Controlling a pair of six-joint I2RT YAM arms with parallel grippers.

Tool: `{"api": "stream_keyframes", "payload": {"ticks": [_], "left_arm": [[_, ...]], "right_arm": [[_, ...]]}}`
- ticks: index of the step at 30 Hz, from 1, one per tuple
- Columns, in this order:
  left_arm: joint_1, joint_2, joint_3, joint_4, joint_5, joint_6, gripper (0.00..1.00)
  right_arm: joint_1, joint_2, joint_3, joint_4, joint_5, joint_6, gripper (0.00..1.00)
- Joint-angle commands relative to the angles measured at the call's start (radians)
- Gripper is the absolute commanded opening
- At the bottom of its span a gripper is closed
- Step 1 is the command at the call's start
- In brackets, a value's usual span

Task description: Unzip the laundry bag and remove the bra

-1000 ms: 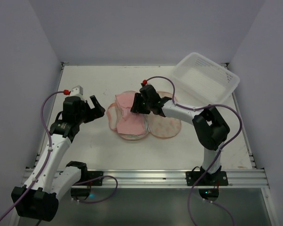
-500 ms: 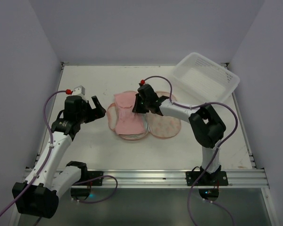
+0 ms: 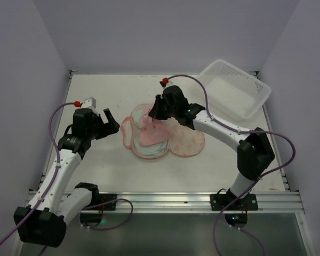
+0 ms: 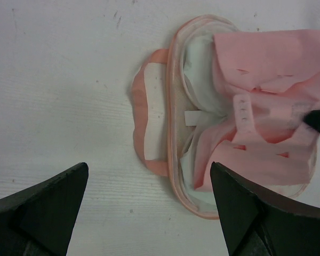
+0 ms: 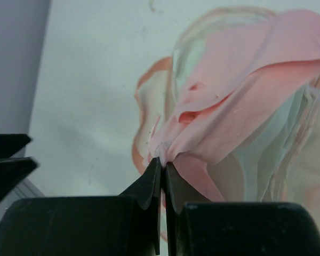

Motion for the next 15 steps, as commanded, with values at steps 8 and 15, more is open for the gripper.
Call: {"api": "stream_keyframes", "payload": {"ticks": [8,15], "left_arm": [[0.006,-0.012,0.022,0.017,-0.002,0.031,1.00],[0.006,-0.009,0.019,0.021,-0.004,0.031,1.00]], "right_arm": [[-0.069,-0.253,0.261,-0.124,0.073,-0.085,0.00],[-0.260,-0.287,0.387,-0.163,0.254,-0.061,0.00]]}}
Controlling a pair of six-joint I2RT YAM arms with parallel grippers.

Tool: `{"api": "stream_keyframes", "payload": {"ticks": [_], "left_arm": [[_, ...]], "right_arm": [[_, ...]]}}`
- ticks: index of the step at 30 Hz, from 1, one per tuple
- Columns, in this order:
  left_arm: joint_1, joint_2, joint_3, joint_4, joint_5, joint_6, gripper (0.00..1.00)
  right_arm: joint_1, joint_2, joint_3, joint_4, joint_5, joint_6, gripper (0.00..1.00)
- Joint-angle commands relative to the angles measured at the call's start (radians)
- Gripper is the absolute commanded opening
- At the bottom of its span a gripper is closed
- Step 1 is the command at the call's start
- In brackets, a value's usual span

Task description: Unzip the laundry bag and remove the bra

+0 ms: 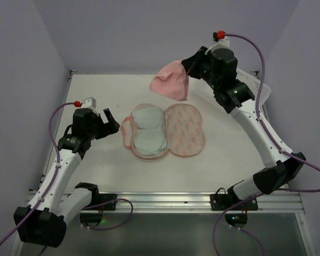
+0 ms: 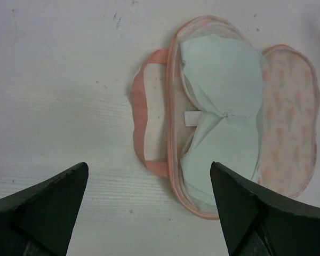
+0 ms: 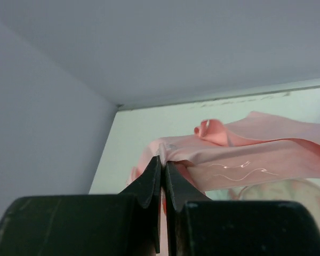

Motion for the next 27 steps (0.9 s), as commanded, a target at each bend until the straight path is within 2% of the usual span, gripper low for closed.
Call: {"api": "stream_keyframes", "payload": {"ticks": [1,10,15,22,27], "left_arm": [[0.006,-0.007,0.017,0.019,-0.003,0.030,1.00],[0.008,0.007,0.022,0.015,-0.011,0.032,1.00],[0.008,0.019,0.025,0.009,-0.011,0.024,1.00],[0.008,0.032,0.037,-0.019,-0.028,0.027,1.00],[0.008,0.054,0.061,-0.036,-0.017,0.041,1.00]], "right_arm": [[-0.096,-0.025,0.055,-0.041,0.166,0.005,0.00],[-0.341,0.050,0.062,-0.075,0.404,0.218,0.00],[-0.436,0.142,0.095,-0.113,0.448,0.356,0.00],[-0.499,0.312,0.174,-0.165,0.470,0.506,0.00],[-0.509,0.379,0.202,-0.216,0.591,0.626,0.00]]}}
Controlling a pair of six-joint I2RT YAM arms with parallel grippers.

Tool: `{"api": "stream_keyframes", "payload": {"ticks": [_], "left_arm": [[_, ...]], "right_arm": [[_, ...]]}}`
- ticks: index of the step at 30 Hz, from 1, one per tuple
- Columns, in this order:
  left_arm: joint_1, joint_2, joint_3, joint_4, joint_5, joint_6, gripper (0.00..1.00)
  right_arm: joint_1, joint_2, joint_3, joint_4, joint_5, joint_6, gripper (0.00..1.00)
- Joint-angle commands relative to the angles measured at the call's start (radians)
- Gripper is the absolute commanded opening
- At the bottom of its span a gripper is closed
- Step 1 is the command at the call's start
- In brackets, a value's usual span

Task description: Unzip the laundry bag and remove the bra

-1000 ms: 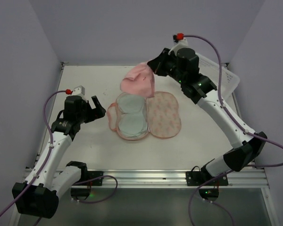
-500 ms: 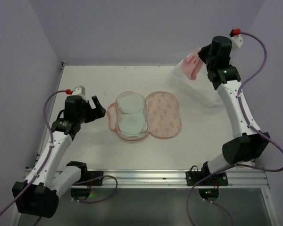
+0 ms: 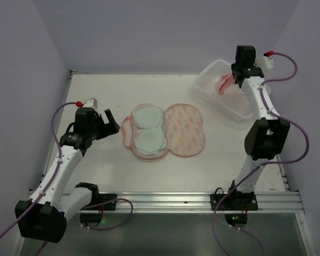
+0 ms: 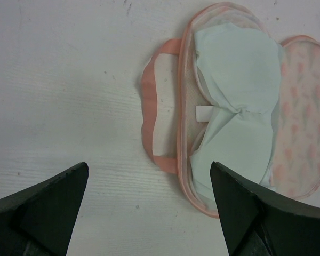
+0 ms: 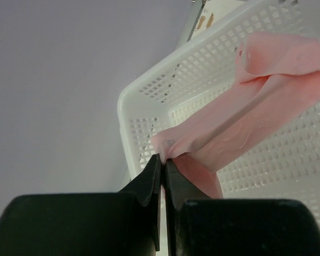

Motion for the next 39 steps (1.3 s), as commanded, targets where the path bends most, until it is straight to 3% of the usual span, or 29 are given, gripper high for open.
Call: {"api": "stream_keyframes", "payload": {"ticks": [1,4,7,10,11,14,15,19,24,29,35,39], "left_arm": [[0.008,0.015,0.060,-0.017,-0.002,0.046,1.00],[0.008,0.024,0.069,-0.025,-0.001,0.057,1.00],[0.008,0.031,0.068,-0.026,0.001,0.061,1.00],[0.008,0.043,0.060,-0.022,0.014,0.065,1.00],[0.009,0.046,0.061,-0.019,0.018,0.066,1.00],[0.008,0.061,0.066,-0.010,0.033,0.066,1.00],[0.008,0.066,0.068,-0.004,0.036,0.066,1.00],[0.008,0.075,0.062,0.016,0.057,0.060,1.00],[0.008,0.084,0.046,0.047,0.093,0.043,1.00],[0.006,0.083,0.016,0.087,0.116,0.003,1.00],[0.008,0.086,-0.026,0.113,0.137,-0.037,1.00],[0.008,0.078,-0.044,0.116,0.130,-0.040,1.00]], "right_arm": [[-0.003,-0.002,0.035,-0.019,0.146,0.154,0.00],[-0.003,0.029,-0.008,-0.019,0.148,0.248,0.01],[-0.003,0.095,-0.025,-0.018,0.027,0.303,0.03],[0.015,0.115,-0.078,0.037,-0.061,0.293,0.20],[0.026,0.107,-0.123,0.091,-0.084,0.253,0.33],[0.054,0.084,-0.174,0.134,-0.138,0.173,0.52],[0.061,0.061,-0.187,0.139,-0.150,0.158,0.63],[0.067,-0.017,-0.238,0.169,-0.208,0.061,0.83],[0.070,-0.110,-0.238,0.189,-0.323,-0.149,0.93],[0.119,-0.196,-0.261,0.199,-0.570,-0.397,0.97],[0.314,-0.288,-0.431,0.195,-0.681,-0.540,0.96],[0.446,-0.292,-0.554,0.221,-0.750,-0.542,0.92]]}}
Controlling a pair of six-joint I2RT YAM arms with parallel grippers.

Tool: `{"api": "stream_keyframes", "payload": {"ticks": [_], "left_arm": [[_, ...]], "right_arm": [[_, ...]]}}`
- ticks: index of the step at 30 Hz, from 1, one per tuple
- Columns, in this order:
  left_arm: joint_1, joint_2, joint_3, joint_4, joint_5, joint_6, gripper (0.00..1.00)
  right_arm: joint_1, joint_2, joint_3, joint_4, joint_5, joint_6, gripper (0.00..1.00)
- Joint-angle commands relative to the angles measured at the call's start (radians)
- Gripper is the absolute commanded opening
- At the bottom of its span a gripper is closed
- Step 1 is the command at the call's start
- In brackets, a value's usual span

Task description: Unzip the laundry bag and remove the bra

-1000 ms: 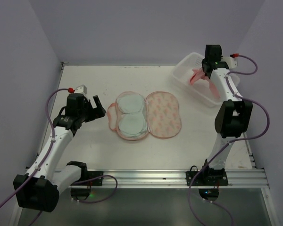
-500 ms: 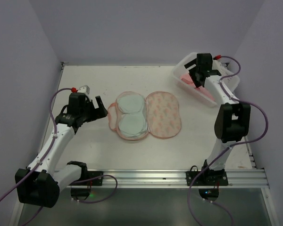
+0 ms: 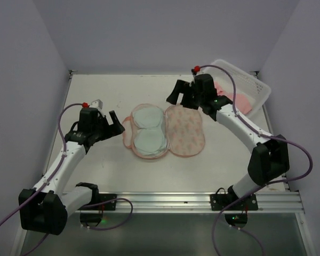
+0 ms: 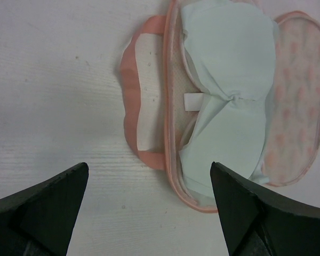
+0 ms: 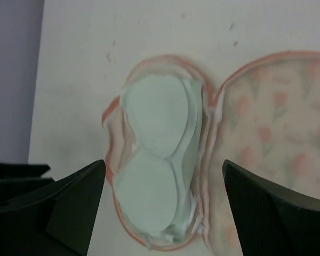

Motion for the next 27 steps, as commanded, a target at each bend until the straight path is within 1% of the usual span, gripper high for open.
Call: {"api": "stream_keyframes", "payload": {"ticks": [1,2,3,5,7,12,17,20,23,27], "left_arm": [[0.008,-0.011,-0.020,0.045,0.016,-0.020,1.00],[0.008,-0.020,-0.028,0.043,0.007,-0.013,1.00],[0.008,-0.024,-0.034,0.042,-0.006,-0.007,1.00],[0.008,-0.038,-0.044,0.040,-0.039,0.013,1.00],[0.006,-0.061,-0.064,0.045,-0.058,0.040,1.00],[0.008,-0.139,-0.115,0.060,-0.099,0.083,1.00],[0.008,-0.236,-0.173,0.079,-0.162,0.115,1.00],[0.008,-0.276,-0.175,0.088,-0.185,0.115,1.00],[0.008,-0.294,-0.178,0.102,-0.217,0.118,1.00],[0.006,-0.287,-0.178,0.099,-0.217,0.117,1.00]], "right_arm": [[0.070,0.005,-0.094,0.003,-0.113,-0.063,0.91],[0.092,0.007,-0.143,0.027,-0.112,-0.054,0.91],[0.124,0.011,-0.168,0.046,-0.116,-0.050,0.90],[0.150,0.028,-0.208,0.084,-0.127,-0.028,0.88],[0.186,0.068,-0.212,0.093,-0.113,-0.023,0.87],[0.241,0.154,-0.180,0.126,-0.086,-0.026,0.87],[0.273,0.256,-0.104,0.098,-0.057,-0.031,0.87],[0.287,0.281,-0.078,0.084,-0.058,-0.037,0.87],[0.304,0.278,-0.067,0.077,-0.047,-0.054,0.83],[0.313,0.255,-0.065,0.066,-0.038,-0.056,0.76]]}}
